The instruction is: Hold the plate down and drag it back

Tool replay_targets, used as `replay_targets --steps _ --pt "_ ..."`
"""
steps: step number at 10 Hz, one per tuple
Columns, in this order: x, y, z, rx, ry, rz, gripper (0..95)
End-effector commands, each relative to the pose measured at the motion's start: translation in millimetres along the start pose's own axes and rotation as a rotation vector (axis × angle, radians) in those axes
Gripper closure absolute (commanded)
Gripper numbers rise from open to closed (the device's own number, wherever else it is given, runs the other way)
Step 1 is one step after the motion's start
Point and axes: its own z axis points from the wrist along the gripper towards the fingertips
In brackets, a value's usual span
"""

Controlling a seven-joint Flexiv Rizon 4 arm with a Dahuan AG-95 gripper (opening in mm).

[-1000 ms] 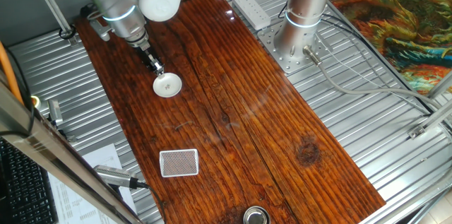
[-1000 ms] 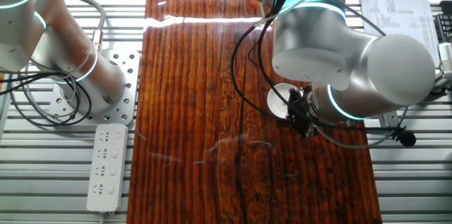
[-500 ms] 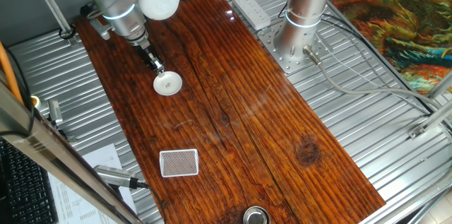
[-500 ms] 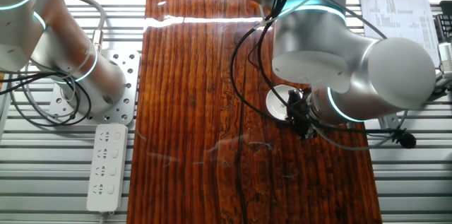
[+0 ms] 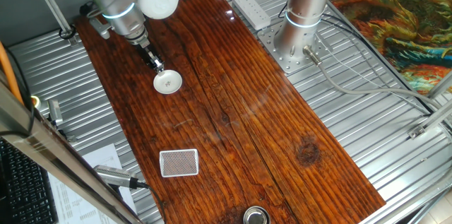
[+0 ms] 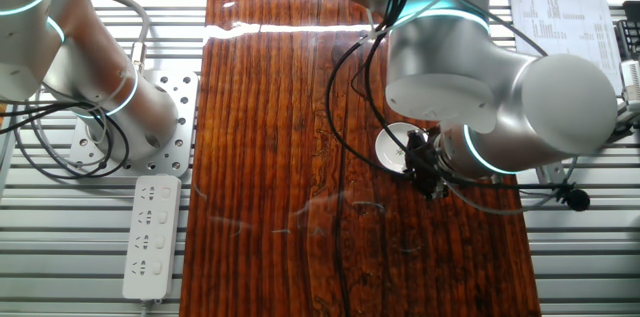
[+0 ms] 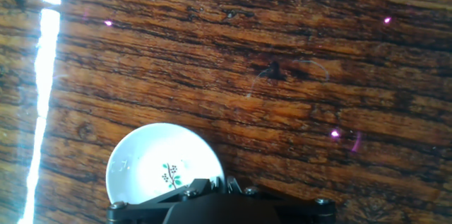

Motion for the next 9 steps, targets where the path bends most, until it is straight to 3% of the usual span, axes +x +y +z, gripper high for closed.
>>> replay_targets --steps 1,9 --pt "-0.3 0.5 1.3 -0.005 0.003 0.008 95.0" --pt "0.2 -0.1 1.0 -0.001 0.002 0.058 95.0"
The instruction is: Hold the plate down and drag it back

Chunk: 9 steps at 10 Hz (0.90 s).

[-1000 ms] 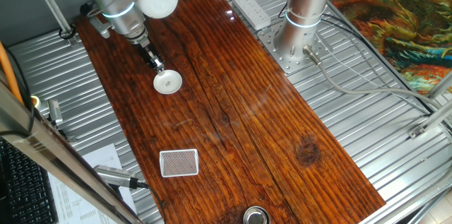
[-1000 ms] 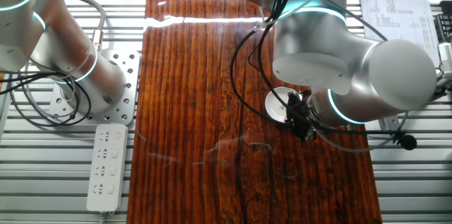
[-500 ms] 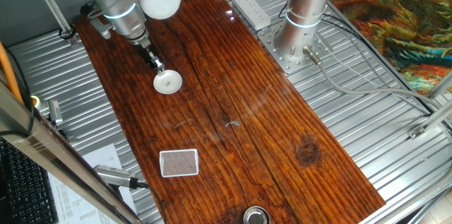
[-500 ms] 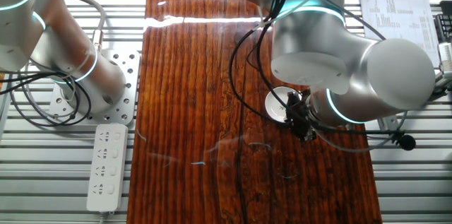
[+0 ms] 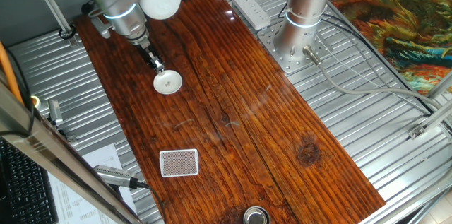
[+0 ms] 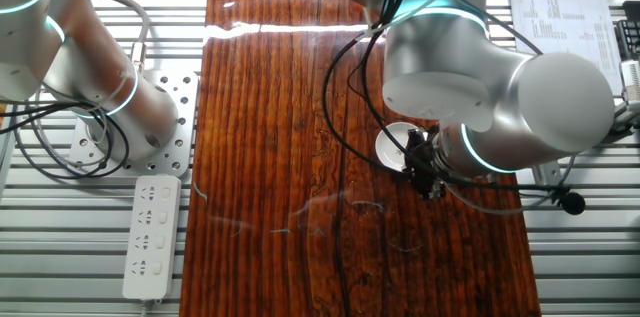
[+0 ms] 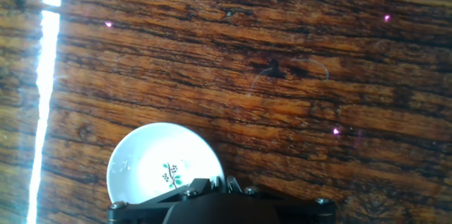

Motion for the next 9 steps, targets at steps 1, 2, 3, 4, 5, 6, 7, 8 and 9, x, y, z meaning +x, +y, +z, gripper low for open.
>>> replay_targets --steps 1,2,3,4,5,6,7,8,9 --pt "-0.4 -1.5 0.2 -0.001 -0.001 -0.003 95.0" --pt "0.6 -2.4 0.0 -0.004 0.002 -0.004 95.0" --pt "2.1 -3.1 0.1 -0.010 0.001 -0.004 95.0" --pt "3.0 -3.4 0.3 -0.011 0.000 -0.002 95.0" --pt "3.7 -4.0 0.1 -0.010 0.001 -0.003 95.0" --pt "4.5 -4.7 -0.1 -0.010 0.000 -0.004 95.0" --pt "5.5 -5.4 -0.1 -0.010 0.001 -0.006 95.0" --pt "6.7 -6.4 -0.4 -0.010 0.001 -0.007 95.0" --pt "8.0 -7.3 -0.4 -0.007 0.002 -0.010 95.0"
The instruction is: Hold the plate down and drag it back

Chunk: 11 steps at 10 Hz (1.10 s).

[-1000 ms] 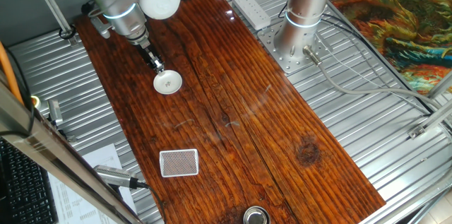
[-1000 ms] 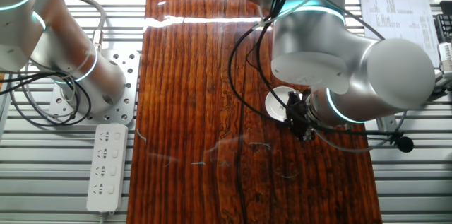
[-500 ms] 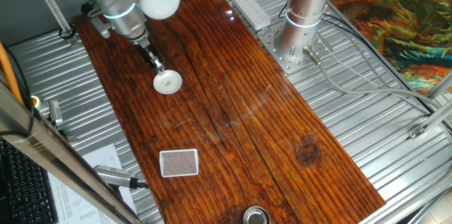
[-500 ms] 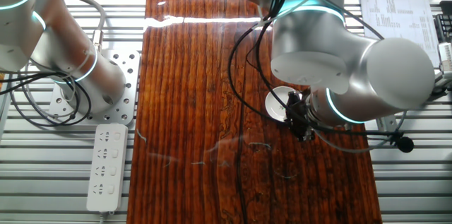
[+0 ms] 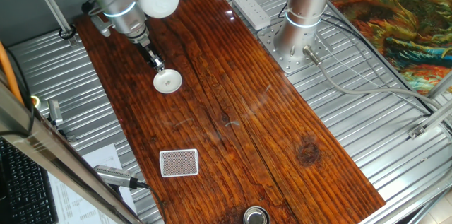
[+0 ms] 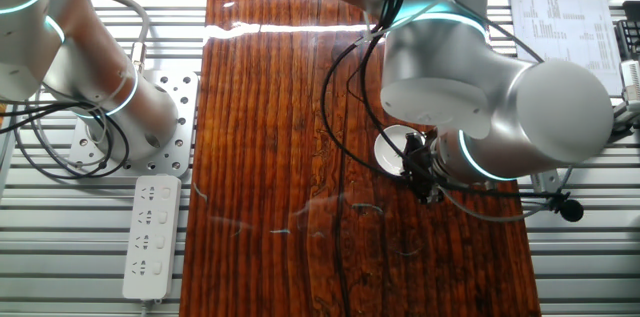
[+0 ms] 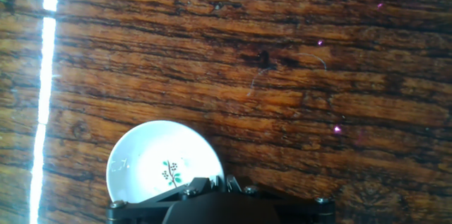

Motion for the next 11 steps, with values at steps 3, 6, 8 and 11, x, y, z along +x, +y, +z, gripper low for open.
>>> replay_targets --steps 3,6,8,11 --pt "6.7 -4.4 -0.6 0.002 0.002 -0.007 95.0" --pt "11.4 -8.2 -1.4 0.008 0.004 -0.016 95.0" --pt "14.5 -11.4 -2.5 0.007 0.006 -0.023 95.0" --pt "18.3 -15.3 -3.0 0.008 0.007 -0.031 95.0"
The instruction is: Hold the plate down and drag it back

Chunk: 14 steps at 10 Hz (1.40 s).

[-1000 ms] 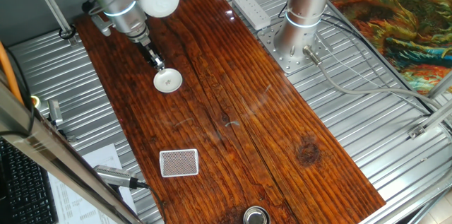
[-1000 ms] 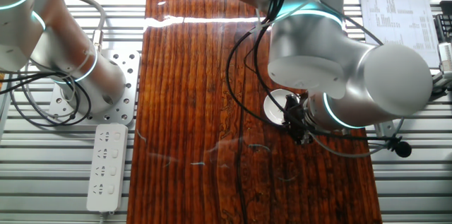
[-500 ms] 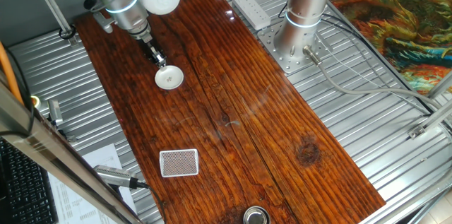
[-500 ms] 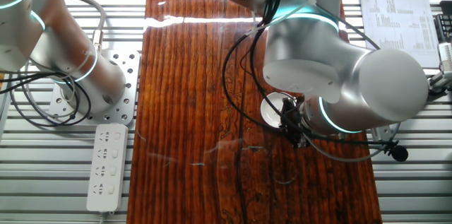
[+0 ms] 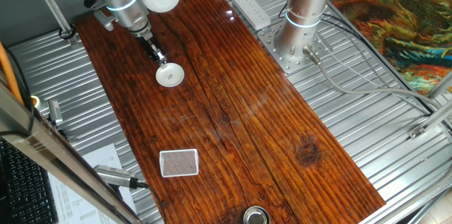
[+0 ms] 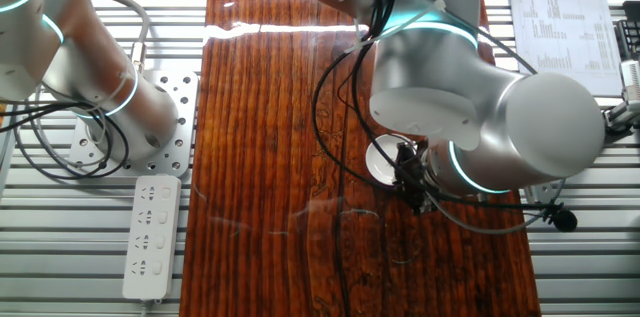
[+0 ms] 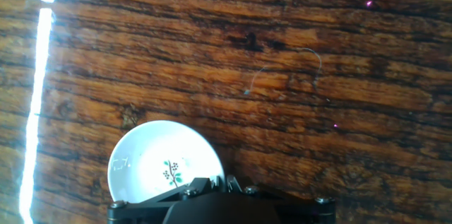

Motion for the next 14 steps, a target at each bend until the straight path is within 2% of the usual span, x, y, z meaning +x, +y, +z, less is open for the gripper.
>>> replay_targets --steps 1,14 --pt "2.6 -1.9 -1.4 0.001 0.000 -0.006 95.0" --pt "10.1 -8.6 -2.3 0.000 -0.006 -0.023 95.0"
